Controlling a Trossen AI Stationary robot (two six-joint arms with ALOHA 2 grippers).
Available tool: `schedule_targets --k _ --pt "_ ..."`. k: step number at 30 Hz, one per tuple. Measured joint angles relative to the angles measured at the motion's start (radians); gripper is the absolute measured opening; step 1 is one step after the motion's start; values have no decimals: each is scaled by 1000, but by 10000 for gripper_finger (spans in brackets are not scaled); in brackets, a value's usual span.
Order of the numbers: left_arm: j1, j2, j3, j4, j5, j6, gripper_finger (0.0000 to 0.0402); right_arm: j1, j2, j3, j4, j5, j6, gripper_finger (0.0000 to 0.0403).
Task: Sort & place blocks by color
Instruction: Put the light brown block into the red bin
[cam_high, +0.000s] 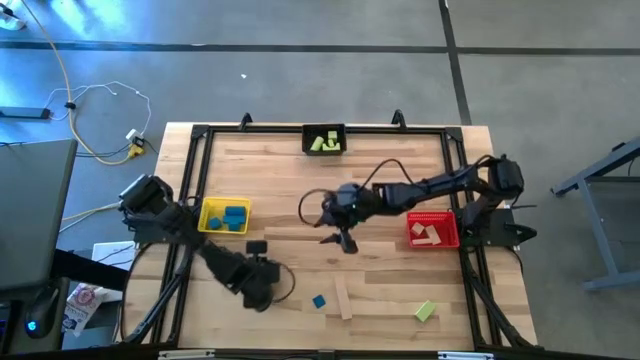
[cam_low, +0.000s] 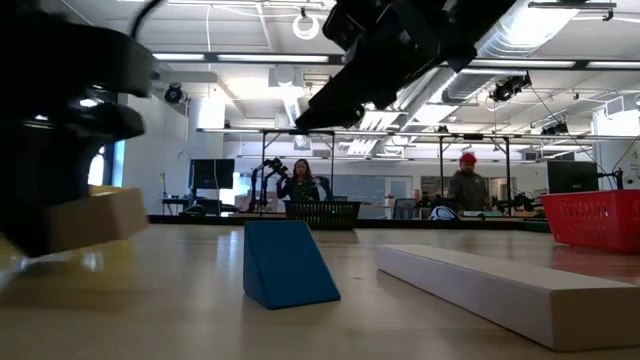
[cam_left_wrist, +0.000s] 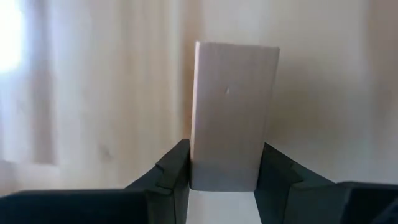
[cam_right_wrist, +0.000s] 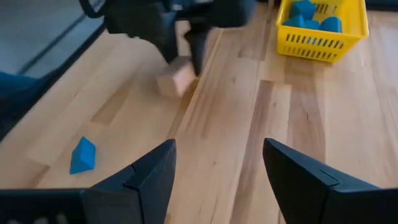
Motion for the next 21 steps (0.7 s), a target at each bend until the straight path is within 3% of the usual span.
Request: schedule_targets --k 11,21 --pt "172 -1 0 148 -17 262 107 135 0 0 -27 245 -25 227" --pt "272 -2 0 348 -17 411 109 219 0 0 -38 370 -16 227"
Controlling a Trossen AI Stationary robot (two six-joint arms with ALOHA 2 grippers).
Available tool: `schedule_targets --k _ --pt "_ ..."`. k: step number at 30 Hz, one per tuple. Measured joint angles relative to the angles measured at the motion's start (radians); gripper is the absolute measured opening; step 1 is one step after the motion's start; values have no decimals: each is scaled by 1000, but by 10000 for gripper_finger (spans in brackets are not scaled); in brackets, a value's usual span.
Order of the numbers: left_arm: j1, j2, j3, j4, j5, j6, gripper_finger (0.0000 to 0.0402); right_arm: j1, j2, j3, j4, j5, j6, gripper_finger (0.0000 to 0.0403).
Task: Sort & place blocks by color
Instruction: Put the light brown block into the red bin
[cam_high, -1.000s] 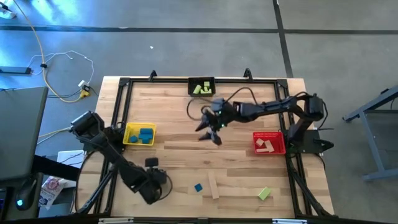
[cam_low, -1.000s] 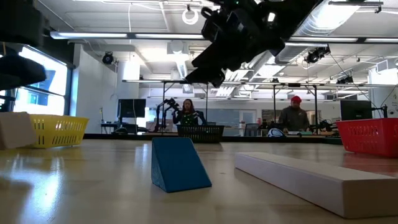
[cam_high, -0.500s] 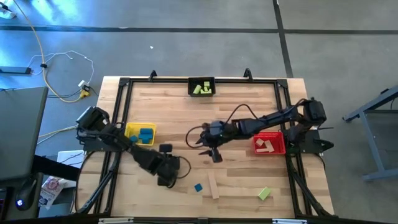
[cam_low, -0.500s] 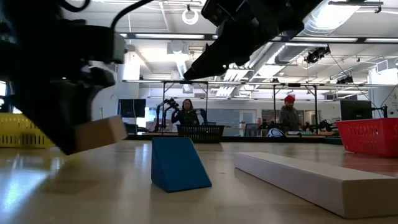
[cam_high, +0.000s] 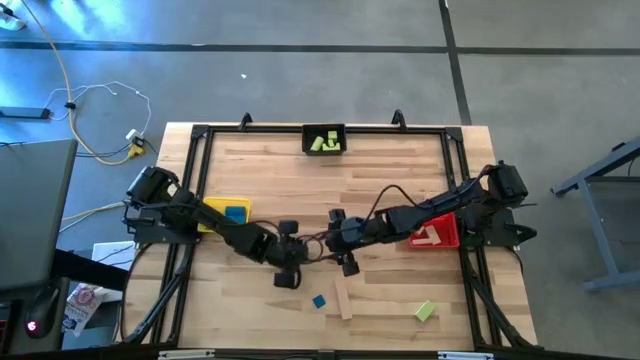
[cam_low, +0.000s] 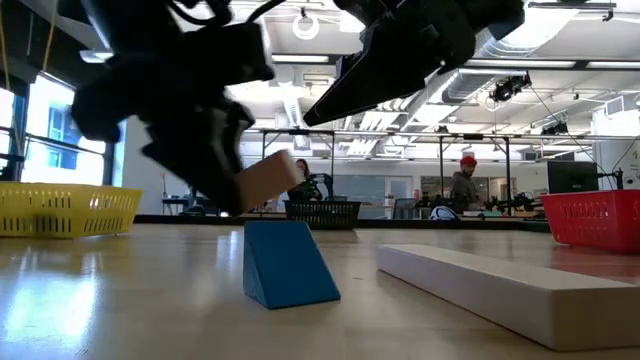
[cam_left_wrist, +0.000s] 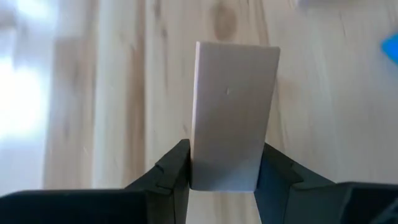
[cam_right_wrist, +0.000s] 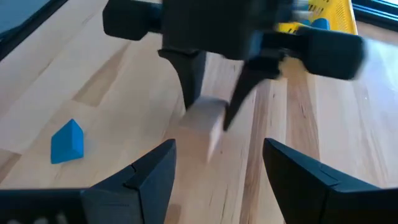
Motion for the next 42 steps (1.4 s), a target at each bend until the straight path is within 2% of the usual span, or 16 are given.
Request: schedule_targets --k 7,12,18,21,24,29,30,35,42 --pt "50 0 0 155 7 76 107 44 0 0 -10 77 2 227" --pt "68 0 0 209 22 121 111 67 0 0 -40 171 19 227" --pt "87 -2 2 276 19 126 110 69 0 -1 -87 177 95 227" --pt "96 -2 2 304 18 156 113 69 0 -1 -94 222 119 222" --pt "104 -2 2 336 19 180 113 69 0 -1 -96 238 135 197" --pt "119 -2 1 345 33 177 121 69 0 -1 -99 240 143 106" --pt "123 -1 0 344 35 177 124 69 0 -1 -100 241 143 100" --pt "137 0 0 347 49 168 139 69 0 -1 -109 247 152 101" --pt "167 0 0 333 51 143 174 69 1 0 -213 323 232 101"
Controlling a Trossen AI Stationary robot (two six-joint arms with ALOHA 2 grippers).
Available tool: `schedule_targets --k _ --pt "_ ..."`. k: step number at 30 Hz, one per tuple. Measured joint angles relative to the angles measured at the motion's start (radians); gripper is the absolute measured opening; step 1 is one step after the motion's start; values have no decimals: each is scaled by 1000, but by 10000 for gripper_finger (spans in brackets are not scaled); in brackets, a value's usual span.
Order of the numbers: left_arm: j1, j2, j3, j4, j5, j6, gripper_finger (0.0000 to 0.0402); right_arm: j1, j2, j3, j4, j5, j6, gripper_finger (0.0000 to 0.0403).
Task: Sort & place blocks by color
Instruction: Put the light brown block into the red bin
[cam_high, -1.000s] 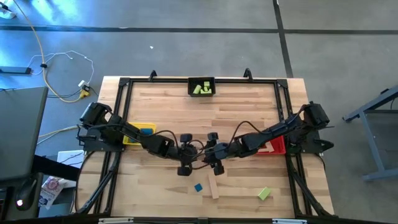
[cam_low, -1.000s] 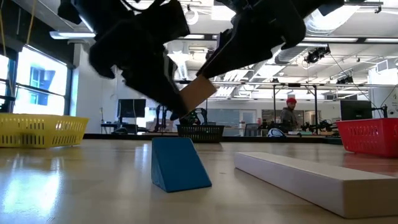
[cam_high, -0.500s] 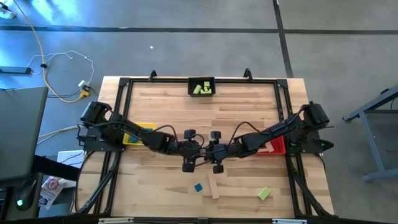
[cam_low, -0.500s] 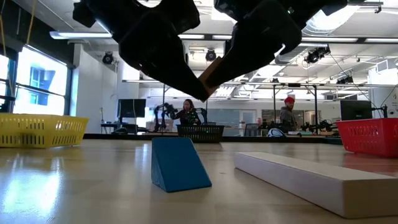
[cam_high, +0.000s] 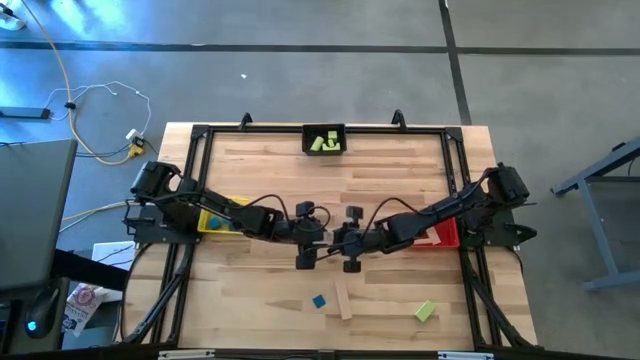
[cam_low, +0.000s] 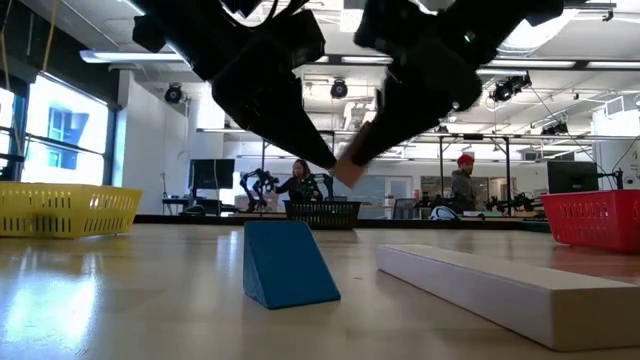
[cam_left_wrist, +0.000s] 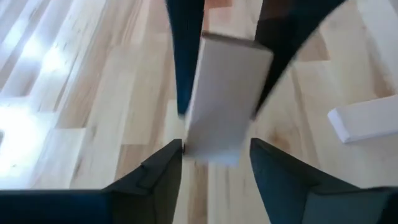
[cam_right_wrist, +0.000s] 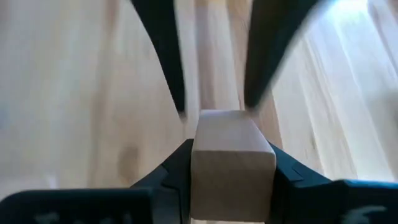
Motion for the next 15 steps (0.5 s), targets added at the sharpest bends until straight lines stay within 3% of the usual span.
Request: schedule_targets --k 6,15 --pt "13 0 0 -11 -2 0 204 0 0 0 -231 72 151 101" --pt "13 0 0 -15 -4 0 205 57 -83 0 -576 180 452 101"
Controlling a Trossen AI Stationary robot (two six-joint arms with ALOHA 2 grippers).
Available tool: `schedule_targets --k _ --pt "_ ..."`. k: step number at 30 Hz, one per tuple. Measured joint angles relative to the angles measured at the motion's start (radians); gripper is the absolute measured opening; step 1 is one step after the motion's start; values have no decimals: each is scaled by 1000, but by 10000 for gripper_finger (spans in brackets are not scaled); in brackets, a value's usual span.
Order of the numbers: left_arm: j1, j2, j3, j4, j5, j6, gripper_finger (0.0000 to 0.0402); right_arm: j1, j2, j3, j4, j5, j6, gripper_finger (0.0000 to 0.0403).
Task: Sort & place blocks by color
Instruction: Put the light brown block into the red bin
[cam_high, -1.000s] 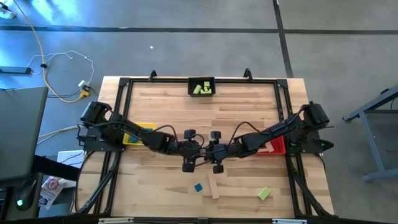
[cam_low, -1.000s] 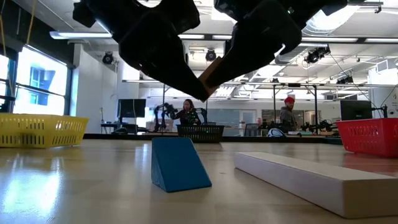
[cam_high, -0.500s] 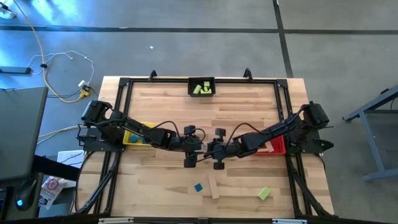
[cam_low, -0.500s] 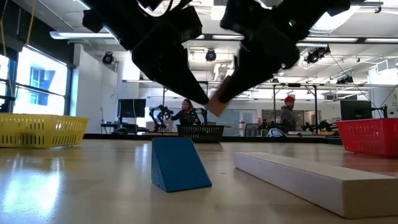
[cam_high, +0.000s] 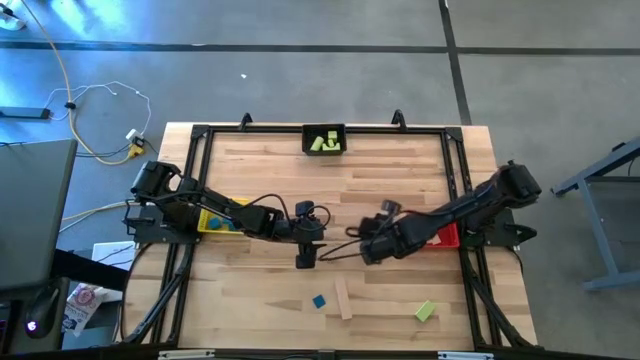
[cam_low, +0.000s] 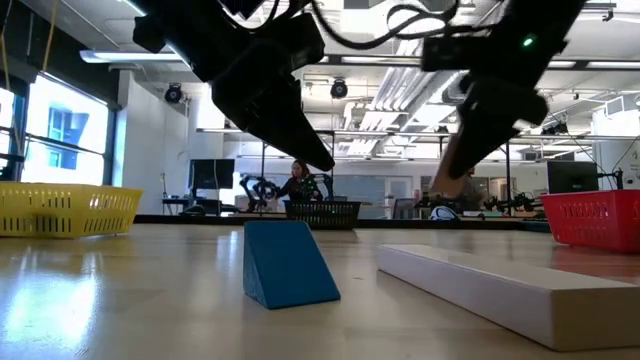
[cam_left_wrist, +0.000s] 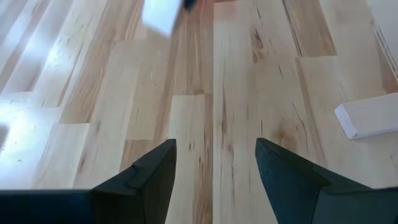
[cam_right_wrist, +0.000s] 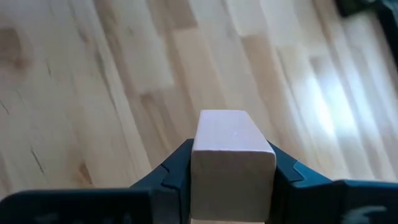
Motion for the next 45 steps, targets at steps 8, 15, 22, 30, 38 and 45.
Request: schedule_targets --k 8,15,22,30,38,45 --pt "0 0 0 -3 -2 0 207 68 -104 0 -294 47 284 101" --pt "0 0 0 -8 -2 0 207 112 -157 0 -553 -23 471 101" --pt "0 0 0 -14 -2 0 207 113 -167 -1 -706 -217 563 101" --pt "0 0 0 -14 -2 0 207 102 -165 -75 -718 -423 574 101" --pt "0 0 0 -14 -2 0 207 102 -165 -180 -712 -579 570 101" --pt "0 0 0 -14 -2 0 207 102 -165 -266 -692 -602 614 132"
